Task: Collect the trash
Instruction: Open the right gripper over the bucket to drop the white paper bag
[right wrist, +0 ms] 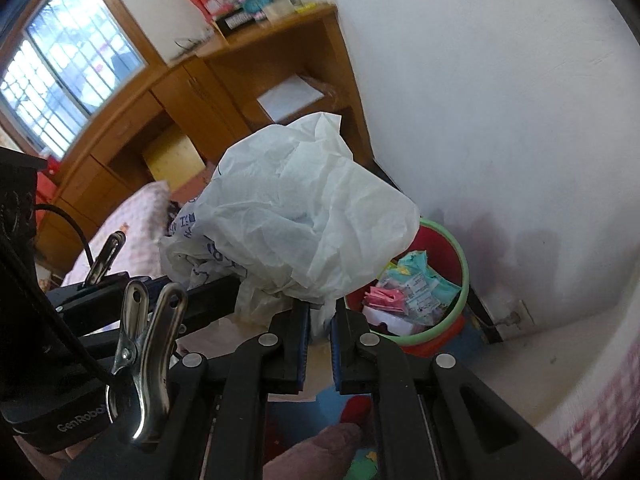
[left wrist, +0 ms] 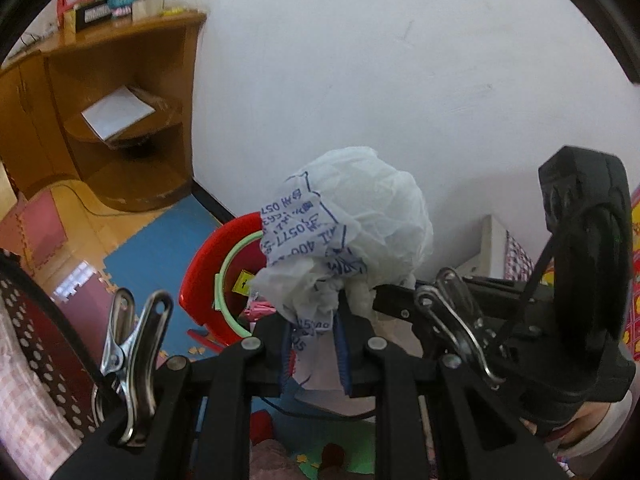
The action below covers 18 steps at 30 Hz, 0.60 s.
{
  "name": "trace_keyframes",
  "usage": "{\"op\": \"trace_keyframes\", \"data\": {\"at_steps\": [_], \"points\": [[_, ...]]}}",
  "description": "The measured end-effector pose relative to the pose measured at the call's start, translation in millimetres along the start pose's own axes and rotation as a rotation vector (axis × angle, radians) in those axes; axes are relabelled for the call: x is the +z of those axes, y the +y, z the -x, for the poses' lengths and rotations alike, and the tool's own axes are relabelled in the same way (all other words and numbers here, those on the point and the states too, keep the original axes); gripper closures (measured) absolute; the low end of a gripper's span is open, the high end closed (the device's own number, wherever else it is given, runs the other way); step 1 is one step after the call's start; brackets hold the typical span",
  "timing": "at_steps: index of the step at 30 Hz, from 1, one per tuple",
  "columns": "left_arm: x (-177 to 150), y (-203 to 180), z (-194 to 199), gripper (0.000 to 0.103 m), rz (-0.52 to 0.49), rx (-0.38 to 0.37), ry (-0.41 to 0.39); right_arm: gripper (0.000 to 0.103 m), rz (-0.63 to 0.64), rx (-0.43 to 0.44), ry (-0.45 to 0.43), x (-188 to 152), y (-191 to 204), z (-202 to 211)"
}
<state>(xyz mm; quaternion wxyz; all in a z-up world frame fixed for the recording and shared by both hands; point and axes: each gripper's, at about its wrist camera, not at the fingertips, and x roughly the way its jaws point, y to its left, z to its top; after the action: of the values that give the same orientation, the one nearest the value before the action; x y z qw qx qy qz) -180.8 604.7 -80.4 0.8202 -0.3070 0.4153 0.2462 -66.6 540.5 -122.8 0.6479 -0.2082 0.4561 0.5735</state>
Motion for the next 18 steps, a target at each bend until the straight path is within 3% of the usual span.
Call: {"op": "trace_keyframes", "data": {"at_steps": [18], "points": [[17.7, 48.5, -138.4, 0.086, 0.060, -0.097, 0.180, 0.093, -0.119, -0.127, 0.262, 26.2, -62.1, -130.6]]}}
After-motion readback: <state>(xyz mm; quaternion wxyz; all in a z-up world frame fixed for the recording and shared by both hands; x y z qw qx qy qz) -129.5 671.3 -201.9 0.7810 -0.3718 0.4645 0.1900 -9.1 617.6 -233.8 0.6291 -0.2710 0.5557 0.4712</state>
